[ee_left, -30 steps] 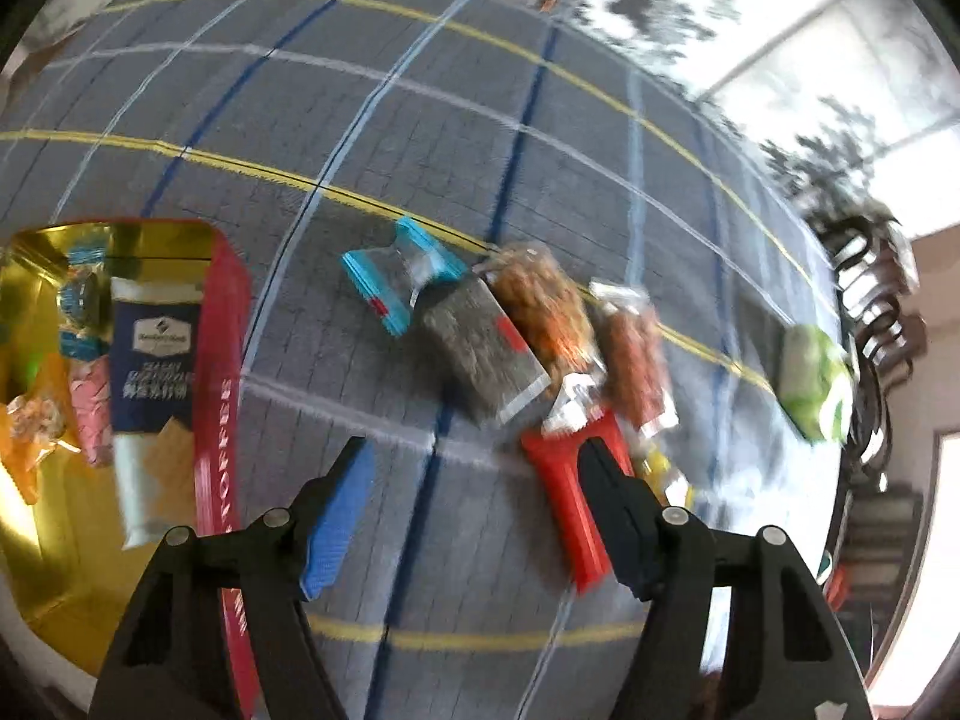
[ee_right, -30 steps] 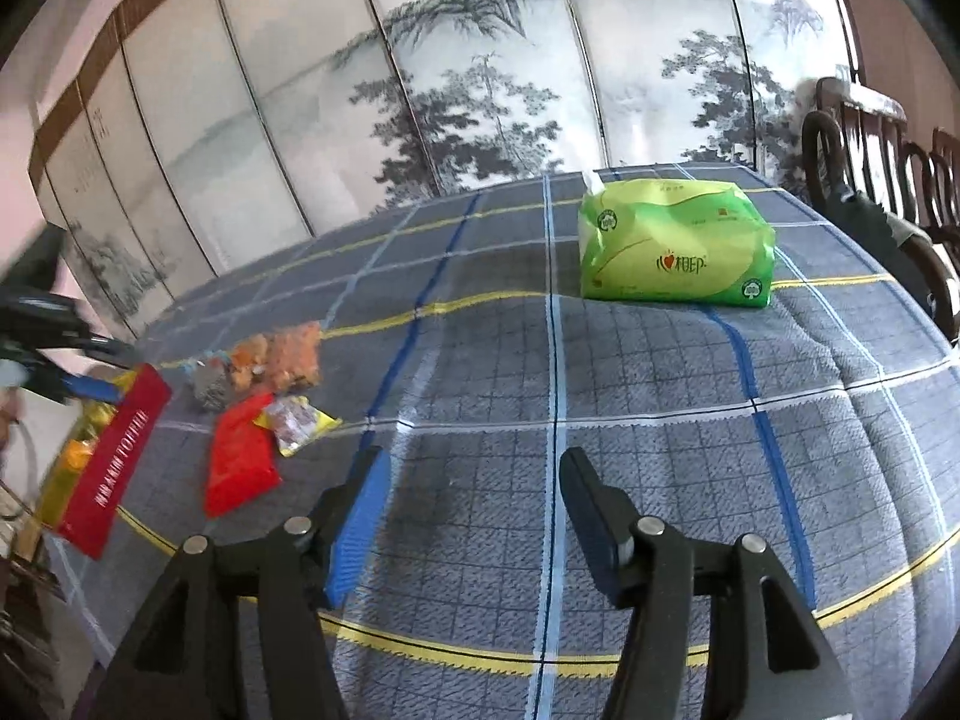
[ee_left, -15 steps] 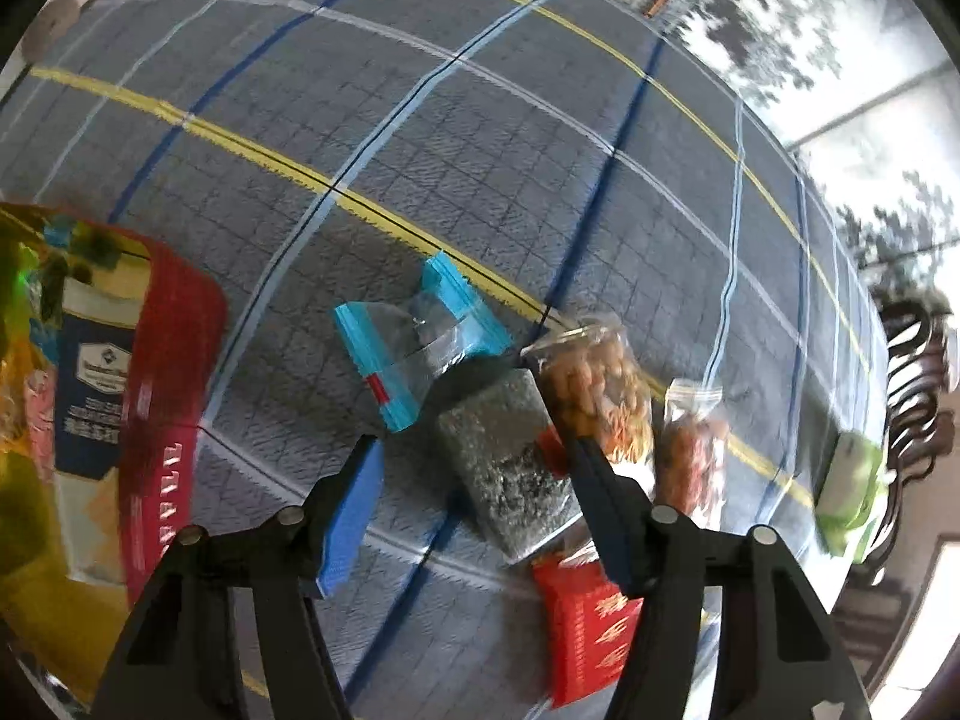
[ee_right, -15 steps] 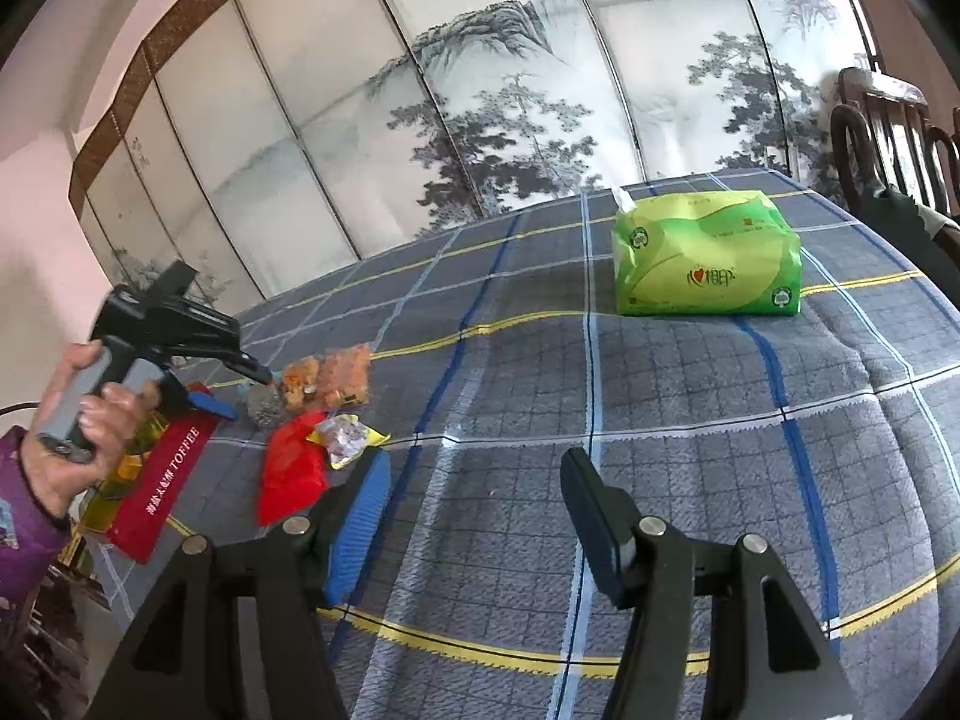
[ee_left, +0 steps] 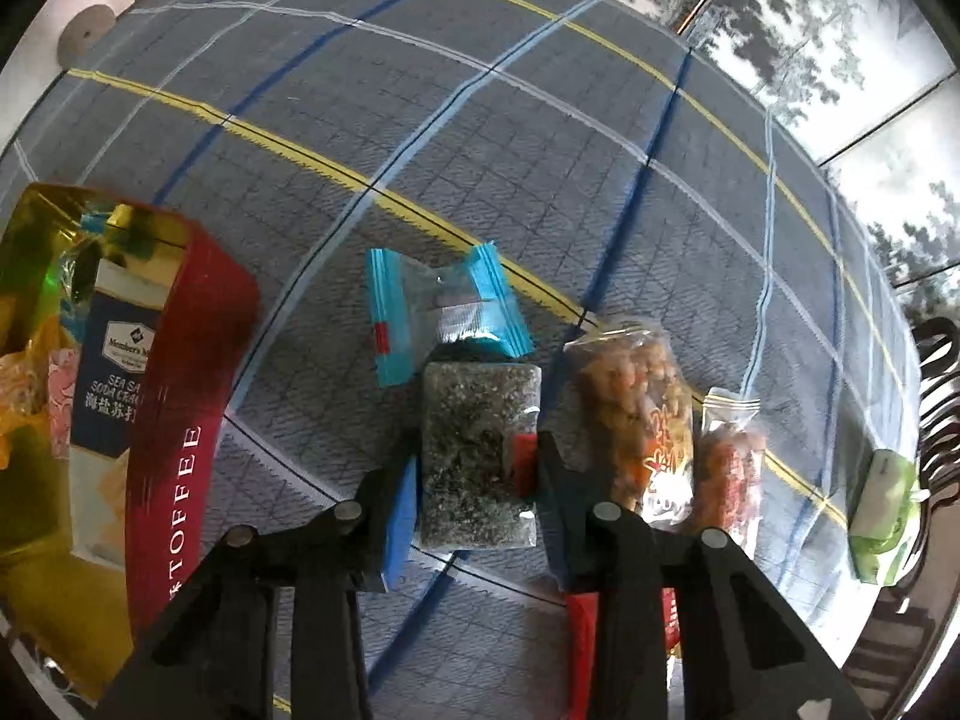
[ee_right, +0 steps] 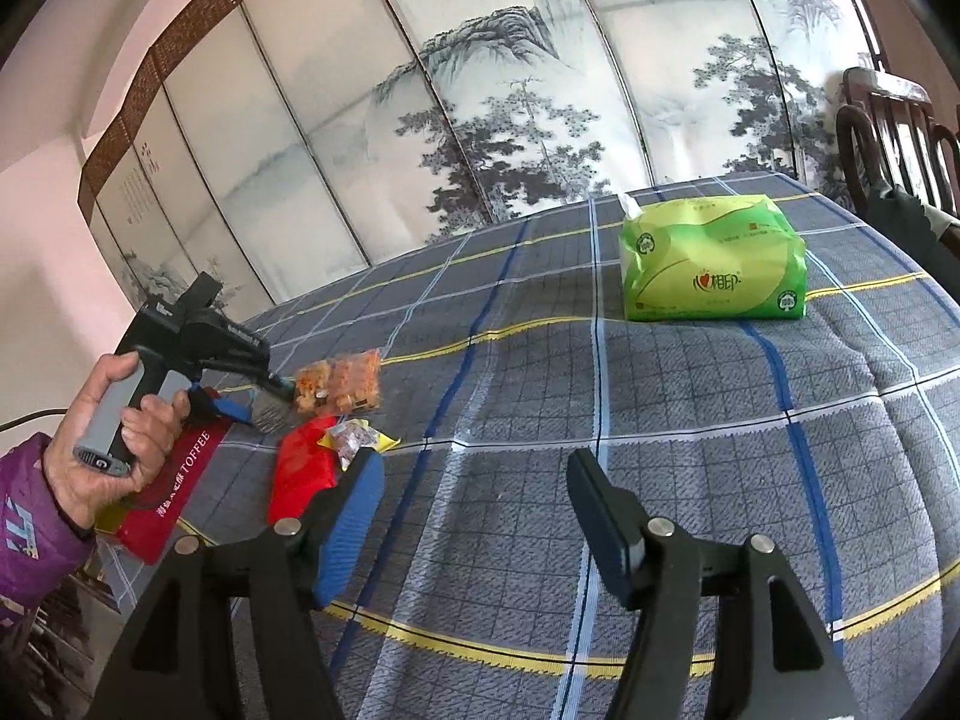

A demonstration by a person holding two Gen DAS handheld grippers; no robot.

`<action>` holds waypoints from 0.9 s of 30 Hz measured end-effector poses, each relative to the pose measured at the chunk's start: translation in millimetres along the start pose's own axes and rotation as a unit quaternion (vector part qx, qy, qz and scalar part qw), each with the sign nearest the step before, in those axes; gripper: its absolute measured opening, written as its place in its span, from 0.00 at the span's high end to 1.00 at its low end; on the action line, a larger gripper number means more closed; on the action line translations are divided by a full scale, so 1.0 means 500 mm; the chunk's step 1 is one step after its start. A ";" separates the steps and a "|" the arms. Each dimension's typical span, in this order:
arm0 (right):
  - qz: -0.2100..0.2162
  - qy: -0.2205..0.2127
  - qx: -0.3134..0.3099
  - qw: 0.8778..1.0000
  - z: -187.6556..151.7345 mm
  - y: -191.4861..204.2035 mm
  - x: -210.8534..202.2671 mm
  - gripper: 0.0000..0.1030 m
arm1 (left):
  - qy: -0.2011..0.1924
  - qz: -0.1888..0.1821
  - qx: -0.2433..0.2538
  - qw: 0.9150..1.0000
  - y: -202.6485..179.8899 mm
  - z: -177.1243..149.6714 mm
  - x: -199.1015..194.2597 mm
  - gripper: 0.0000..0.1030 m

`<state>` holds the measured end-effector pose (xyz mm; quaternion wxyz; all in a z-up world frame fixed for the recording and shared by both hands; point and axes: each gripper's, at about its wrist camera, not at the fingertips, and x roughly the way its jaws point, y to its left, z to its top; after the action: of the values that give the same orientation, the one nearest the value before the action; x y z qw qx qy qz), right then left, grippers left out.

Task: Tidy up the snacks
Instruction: 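Grasp the grey speckled packet with the left gripper while the right gripper grasps the yellow-wrapped pastry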

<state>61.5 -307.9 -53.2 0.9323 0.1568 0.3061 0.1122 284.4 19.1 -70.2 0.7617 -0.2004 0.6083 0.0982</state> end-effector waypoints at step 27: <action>0.091 0.082 -0.153 0.981 0.013 0.131 0.088 0.35 | 0.007 -0.097 0.176 0.980 0.069 -0.267 -0.190 0.70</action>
<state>92.7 -235.2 -48.3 0.9029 0.0302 0.3451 0.2545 129.5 2.1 -8.8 0.7864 -0.1221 0.5994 -0.0864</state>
